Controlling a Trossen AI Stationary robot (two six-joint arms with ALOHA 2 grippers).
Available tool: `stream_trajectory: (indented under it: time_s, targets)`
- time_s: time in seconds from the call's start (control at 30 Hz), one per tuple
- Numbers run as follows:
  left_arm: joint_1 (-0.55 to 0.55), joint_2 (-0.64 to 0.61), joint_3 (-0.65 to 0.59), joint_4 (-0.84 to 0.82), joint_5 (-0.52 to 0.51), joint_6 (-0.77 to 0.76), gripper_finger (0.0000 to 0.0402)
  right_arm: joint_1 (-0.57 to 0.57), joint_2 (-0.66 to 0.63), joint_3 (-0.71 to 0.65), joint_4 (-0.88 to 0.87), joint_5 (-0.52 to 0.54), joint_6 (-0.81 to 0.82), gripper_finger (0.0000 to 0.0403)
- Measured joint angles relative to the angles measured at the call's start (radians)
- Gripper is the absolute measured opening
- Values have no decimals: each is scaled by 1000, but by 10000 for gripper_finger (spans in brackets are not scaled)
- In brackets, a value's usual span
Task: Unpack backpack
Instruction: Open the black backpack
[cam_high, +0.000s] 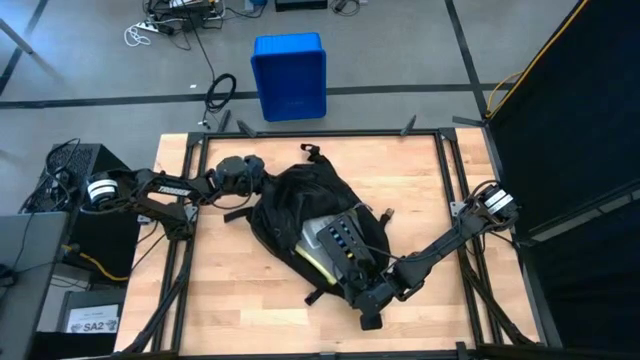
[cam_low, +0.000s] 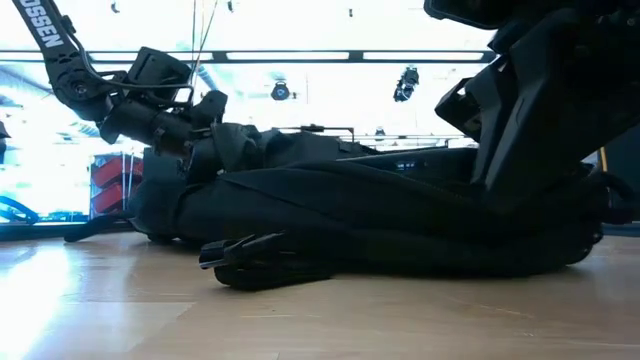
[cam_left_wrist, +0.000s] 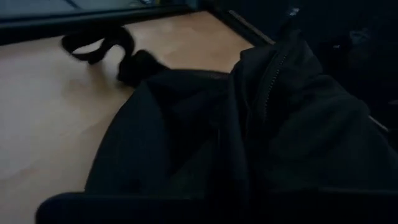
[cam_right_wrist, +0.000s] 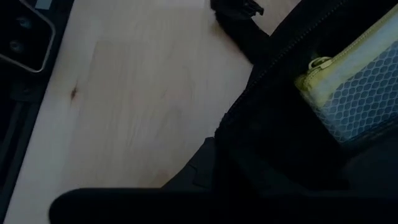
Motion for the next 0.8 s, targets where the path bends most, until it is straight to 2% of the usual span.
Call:
stream_trajectory:
  time_s: [0.17,0.3,0.4,0.53,0.7,0.8]
  targets:
    - [-30,0,0,37,6,29,96,2,0,0,3,-10,-6,0]
    - [-33,1,0,129,3,32,140,2,0,0,5,-10,-6,0]
    - [-30,1,0,242,-21,13,169,2,0,0,6,-9,-6,0]
    - [-23,1,0,448,-109,-17,197,3,0,0,7,-9,-6,0]
    - [-24,0,0,718,-174,-53,213,3,0,0,8,-8,-6,0]
    - [-24,-4,4,848,-178,-94,214,3,0,0,8,-8,-6,0]
